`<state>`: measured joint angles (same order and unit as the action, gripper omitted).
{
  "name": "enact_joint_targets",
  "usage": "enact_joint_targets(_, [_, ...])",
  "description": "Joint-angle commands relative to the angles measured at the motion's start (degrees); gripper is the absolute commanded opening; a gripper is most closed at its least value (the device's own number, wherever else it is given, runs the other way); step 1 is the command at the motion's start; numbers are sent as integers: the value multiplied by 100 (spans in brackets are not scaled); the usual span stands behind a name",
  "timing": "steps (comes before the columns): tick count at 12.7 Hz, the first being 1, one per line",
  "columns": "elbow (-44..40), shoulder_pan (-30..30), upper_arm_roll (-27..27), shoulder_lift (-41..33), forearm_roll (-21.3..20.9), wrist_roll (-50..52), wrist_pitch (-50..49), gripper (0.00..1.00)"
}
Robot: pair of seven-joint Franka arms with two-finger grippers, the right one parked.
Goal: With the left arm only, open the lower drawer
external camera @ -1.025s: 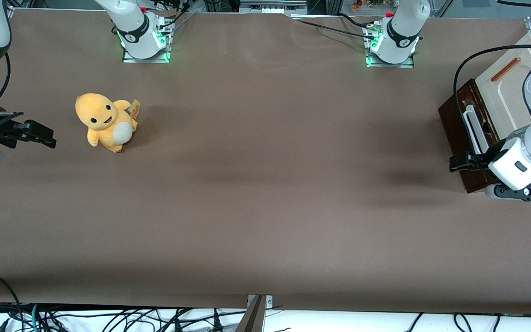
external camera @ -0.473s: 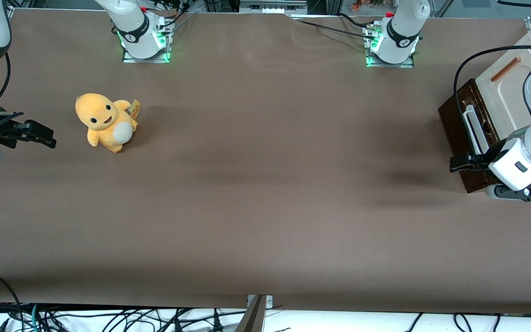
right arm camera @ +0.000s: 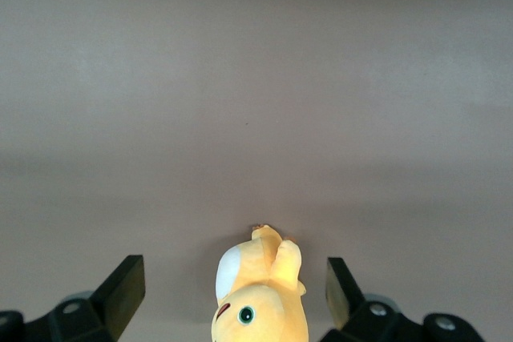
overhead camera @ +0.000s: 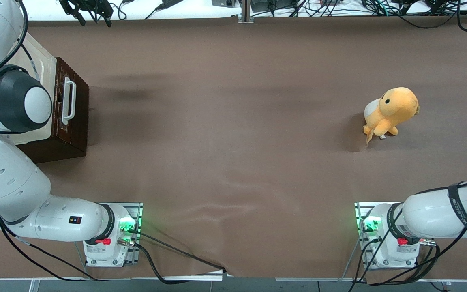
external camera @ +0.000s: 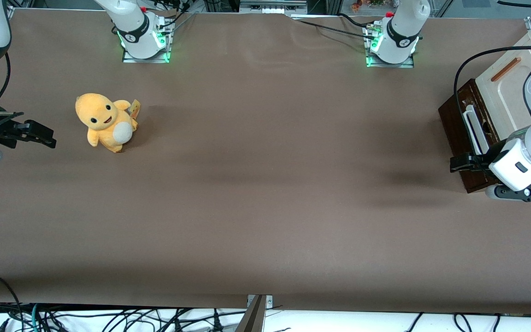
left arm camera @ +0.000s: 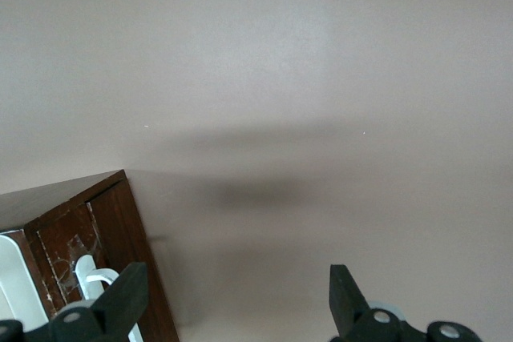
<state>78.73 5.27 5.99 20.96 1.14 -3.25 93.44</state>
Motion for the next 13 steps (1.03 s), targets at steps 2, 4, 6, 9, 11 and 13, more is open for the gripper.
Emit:
enact_joint_targets(2, [-69,53,17,31,-26,-61,-46,100])
enact_joint_targets(4, [-77,27,17,31,-26,-79,-46,100])
enact_joint_targets(6, [-69,0,25,22,-35,-79,-46,100])
enact_joint_targets(9, [-69,44,17,31,-35,-53,-46,100])
enact_joint_targets(11, [-69,44,17,31,-35,-44,-54,100])
enact_joint_targets(13, [-69,44,17,40,-35,-35,-46,100])
